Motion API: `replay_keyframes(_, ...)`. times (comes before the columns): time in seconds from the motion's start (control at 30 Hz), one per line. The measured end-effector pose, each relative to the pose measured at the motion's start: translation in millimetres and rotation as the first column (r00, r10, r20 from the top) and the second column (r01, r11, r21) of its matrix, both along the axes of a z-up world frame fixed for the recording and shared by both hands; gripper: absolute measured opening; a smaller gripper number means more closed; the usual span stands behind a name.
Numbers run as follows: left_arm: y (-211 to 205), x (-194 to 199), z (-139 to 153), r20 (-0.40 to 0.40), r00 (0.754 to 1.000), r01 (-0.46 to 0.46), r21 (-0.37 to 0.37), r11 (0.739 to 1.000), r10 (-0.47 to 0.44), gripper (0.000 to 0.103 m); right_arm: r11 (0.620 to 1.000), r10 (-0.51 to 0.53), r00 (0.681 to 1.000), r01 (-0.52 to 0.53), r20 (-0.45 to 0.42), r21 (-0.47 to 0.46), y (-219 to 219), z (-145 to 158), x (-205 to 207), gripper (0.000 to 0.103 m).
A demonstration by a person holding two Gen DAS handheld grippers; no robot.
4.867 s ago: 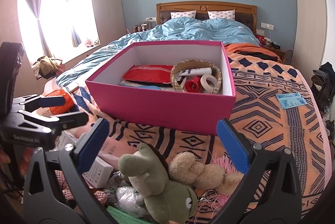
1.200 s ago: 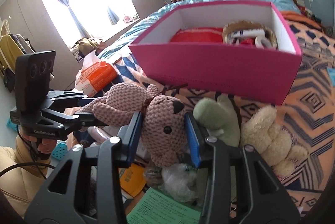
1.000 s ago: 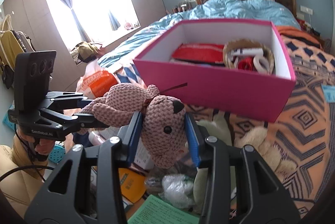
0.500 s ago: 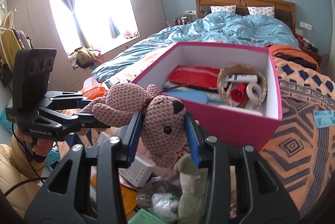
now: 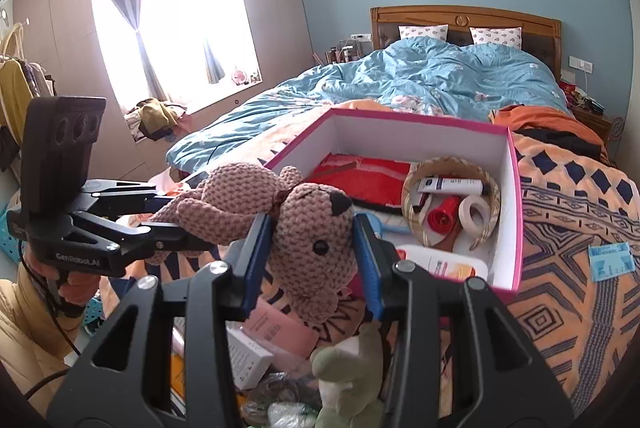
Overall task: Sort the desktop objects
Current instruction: 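Lift and carry both pink knitted toys over the magenta box with both tools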
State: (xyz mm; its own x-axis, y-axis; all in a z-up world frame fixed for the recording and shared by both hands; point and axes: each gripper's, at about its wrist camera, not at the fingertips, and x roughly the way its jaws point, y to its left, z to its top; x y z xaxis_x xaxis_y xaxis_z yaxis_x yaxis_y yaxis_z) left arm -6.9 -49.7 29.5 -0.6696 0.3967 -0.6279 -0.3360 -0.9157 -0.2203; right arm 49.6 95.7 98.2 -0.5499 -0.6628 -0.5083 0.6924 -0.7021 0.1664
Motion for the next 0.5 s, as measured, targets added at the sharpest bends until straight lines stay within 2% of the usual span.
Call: replay_keyframes(0.5, -3, -28, 6, -0.004, 0.999, -0.038, -0.014, 0.999, 0.038, 0.043, 1.000, -0.006, 1.000, 0.006, -0.011, -0.007, -9, 6, -30, 0.044)
